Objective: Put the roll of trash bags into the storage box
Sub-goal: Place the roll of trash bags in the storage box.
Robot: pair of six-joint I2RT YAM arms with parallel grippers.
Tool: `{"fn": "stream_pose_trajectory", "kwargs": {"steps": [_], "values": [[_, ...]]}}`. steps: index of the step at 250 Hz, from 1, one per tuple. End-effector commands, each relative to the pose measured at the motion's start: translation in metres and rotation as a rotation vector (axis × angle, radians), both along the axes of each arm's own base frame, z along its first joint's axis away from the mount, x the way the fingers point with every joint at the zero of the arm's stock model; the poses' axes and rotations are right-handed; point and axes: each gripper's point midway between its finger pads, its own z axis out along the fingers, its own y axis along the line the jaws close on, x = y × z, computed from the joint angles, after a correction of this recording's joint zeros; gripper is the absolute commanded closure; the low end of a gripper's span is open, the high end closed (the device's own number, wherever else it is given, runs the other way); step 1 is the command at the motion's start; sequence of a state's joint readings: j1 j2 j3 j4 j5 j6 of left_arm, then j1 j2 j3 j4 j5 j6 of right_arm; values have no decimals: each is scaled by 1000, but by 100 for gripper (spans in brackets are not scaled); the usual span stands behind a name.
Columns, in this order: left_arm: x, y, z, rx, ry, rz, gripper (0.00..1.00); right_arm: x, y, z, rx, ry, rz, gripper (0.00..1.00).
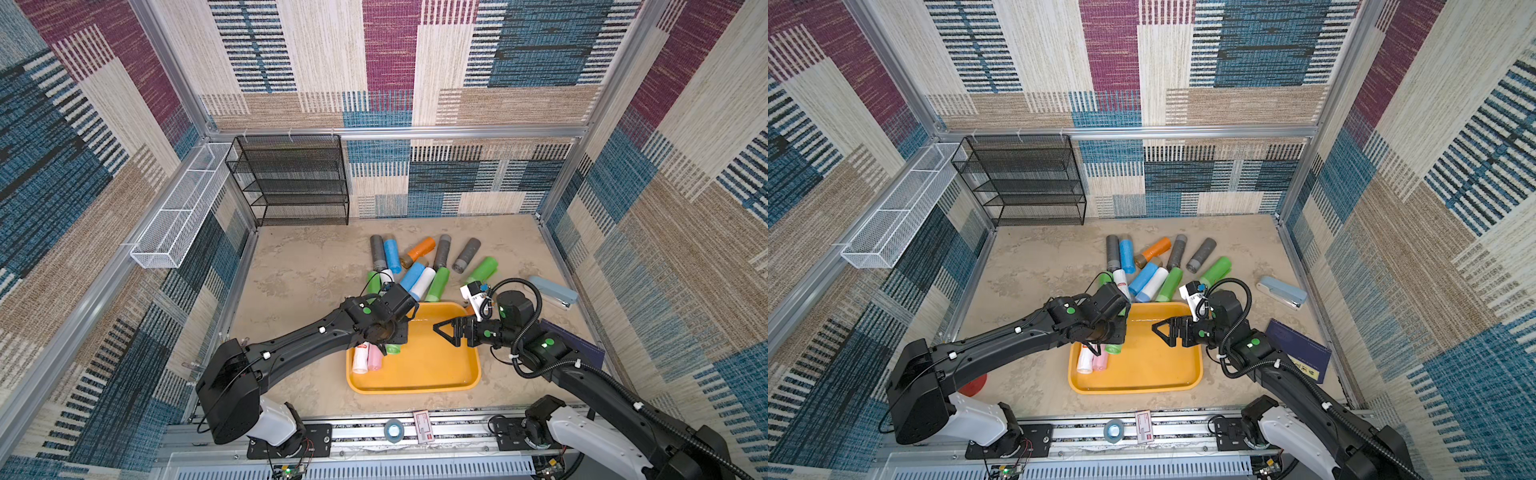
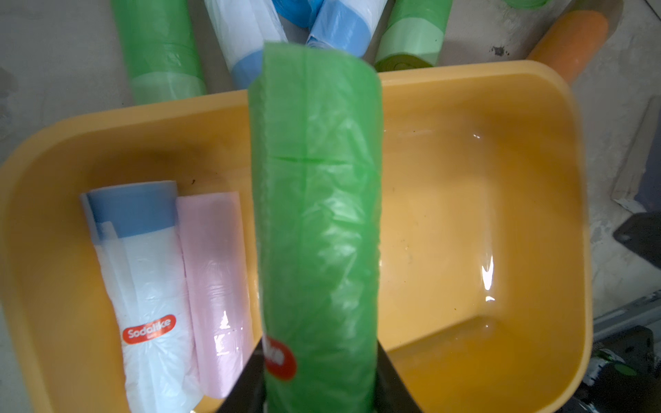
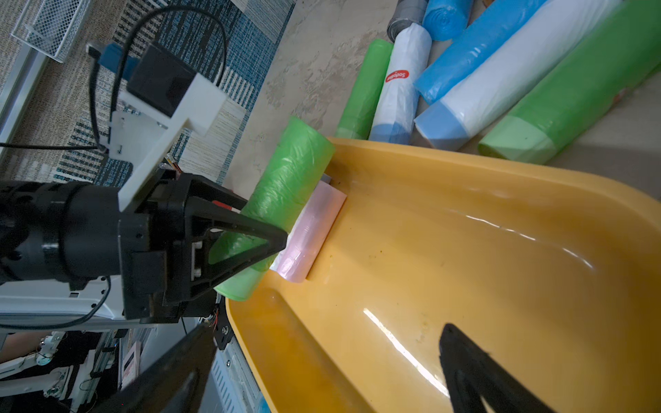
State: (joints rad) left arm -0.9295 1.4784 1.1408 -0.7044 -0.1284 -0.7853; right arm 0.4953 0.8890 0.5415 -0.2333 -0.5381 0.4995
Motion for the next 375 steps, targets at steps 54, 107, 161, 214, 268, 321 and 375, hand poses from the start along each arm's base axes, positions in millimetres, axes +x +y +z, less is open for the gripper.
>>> {"fn": "stream_pose_trajectory", "kwargs": {"steps": [54, 107, 161, 214, 268, 321, 375], "values": [[-6, 18, -24, 109, 14, 50, 66, -6, 0, -12, 10, 45, 0, 1], [-10, 13, -40, 170, 13, 44, 66, -8, 1, -15, 16, 64, 11, 1], [-12, 4, -55, 208, 28, 26, 66, -7, 0, -17, 5, 69, 3, 1], [-12, -2, -64, 209, 47, 14, 66, -8, -2, -17, 3, 62, -4, 1], [-15, 3, -72, 230, 55, 32, 66, -9, -2, -16, 3, 55, -2, 1], [-15, 7, -76, 239, 53, 52, 66, -10, -2, -16, 5, 51, 2, 1], [-15, 9, -80, 250, 58, 73, 66, -12, -4, -19, -8, 51, 4, 1]]}}
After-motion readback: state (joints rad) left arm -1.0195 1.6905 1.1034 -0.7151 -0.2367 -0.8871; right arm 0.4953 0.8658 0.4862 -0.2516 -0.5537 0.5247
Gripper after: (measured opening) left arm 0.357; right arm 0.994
